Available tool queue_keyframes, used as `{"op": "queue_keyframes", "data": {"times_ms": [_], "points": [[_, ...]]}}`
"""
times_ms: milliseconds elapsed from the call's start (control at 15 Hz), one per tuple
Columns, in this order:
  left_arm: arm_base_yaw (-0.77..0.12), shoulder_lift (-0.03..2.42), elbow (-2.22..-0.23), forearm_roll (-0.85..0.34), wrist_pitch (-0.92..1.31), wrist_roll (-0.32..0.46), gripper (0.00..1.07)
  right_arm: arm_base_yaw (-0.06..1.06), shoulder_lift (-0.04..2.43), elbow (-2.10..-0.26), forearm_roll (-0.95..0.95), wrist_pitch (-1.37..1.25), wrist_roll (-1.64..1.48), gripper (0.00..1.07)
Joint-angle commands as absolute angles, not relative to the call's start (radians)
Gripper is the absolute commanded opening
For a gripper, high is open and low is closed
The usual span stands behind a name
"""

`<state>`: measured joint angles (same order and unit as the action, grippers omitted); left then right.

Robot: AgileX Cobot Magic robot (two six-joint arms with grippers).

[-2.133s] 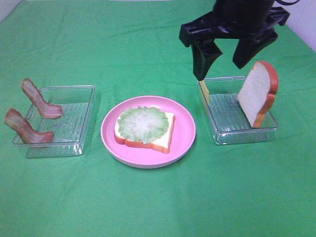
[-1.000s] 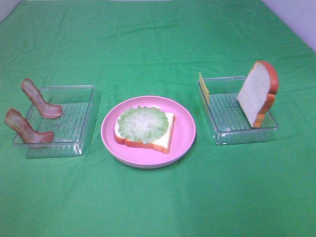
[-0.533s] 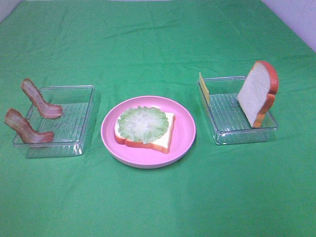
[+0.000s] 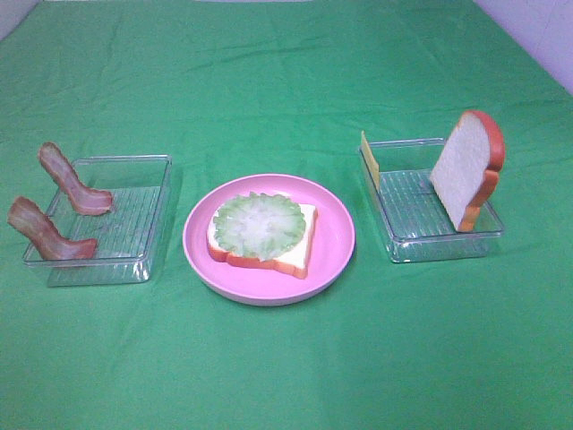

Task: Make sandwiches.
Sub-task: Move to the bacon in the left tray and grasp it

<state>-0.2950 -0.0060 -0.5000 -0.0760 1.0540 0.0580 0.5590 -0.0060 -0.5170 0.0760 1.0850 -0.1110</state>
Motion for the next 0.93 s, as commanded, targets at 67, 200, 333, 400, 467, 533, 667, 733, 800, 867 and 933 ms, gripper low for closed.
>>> {"op": "queue_keyframes", "data": {"times_ms": [67,200,333,400,467,533,667,733,800,867,933], "points": [[-0.300,0.041,-0.508,-0.062,1.034,-0.013,0.81,0.560,-0.018,-0.505,0.075,1.063,-0.122,0.74],[-0.300,0.174,-0.556,-0.035,0.938,-0.150,0.81,0.560,-0.018,-0.505,0.075,1.063,-0.121,0.74],[-0.300,0.331,-0.616,0.029,0.894,-0.261,0.80,0.560,-0.018,-0.505,0.075,1.063,-0.121,0.74],[-0.300,0.419,-0.659,0.066,0.901,-0.327,0.80,0.560,-0.018,-0.505,0.075,1.063,-0.121,0.74],[-0.300,0.470,-0.682,0.084,0.909,-0.363,0.80,0.560,-0.018,-0.505,0.075,1.063,-0.121,0.74],[-0.300,0.574,-0.726,0.106,0.925,-0.415,0.80,0.560,-0.018,-0.505,0.075,1.063,-0.121,0.74],[-0.300,0.778,-0.824,0.140,0.974,-0.430,0.79,0.560,-0.018,-0.505,0.075,1.063,-0.121,0.74],[-0.300,0.873,-0.871,0.139,1.005,-0.430,0.78,0.560,-0.018,-0.505,0.075,1.063,-0.121,0.74],[-0.300,0.971,-0.920,0.139,1.031,-0.430,0.78,0.560,-0.018,-0.505,0.075,1.063,-0.121,0.74],[-0.300,1.074,-0.960,0.145,1.049,-0.430,0.78,0.560,-0.018,-0.505,0.075,1.063,-0.121,0.74],[-0.300,1.164,-0.998,0.153,1.063,-0.430,0.78,0.560,-0.018,-0.505,0.075,1.063,-0.121,0.74]]}}
